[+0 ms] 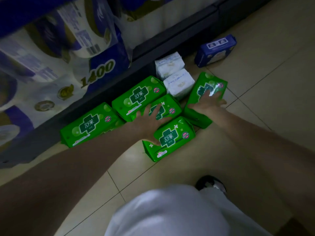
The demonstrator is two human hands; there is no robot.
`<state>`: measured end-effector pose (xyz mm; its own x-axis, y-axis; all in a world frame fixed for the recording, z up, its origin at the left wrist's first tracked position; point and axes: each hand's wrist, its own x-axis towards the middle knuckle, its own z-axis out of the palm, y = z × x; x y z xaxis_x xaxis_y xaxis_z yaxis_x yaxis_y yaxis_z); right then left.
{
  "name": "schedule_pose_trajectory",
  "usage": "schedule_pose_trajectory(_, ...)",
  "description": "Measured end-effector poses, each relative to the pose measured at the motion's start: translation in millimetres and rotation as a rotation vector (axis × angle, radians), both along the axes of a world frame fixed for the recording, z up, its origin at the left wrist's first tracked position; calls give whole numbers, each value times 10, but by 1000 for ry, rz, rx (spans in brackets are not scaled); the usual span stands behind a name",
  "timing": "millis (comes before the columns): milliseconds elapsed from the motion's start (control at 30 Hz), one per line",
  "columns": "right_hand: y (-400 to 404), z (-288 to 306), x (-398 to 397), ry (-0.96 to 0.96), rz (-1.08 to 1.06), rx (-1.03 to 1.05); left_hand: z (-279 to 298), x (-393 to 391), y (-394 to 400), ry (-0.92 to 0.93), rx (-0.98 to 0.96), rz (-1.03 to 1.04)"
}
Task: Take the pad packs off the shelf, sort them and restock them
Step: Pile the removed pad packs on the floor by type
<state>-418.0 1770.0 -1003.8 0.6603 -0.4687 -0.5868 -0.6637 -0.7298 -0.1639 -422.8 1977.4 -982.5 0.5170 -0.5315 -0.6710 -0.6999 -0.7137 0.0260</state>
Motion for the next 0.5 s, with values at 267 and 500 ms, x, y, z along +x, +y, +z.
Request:
schedule_pose_trajectory(267, 124, -195, 122, -145, -225, 8, -115, 46, -91, -15, 30, 44)
schedule_pose_trajectory(500, -165, 751, 295, -507, -320, 1, -61, 72, -187, 13, -85, 204)
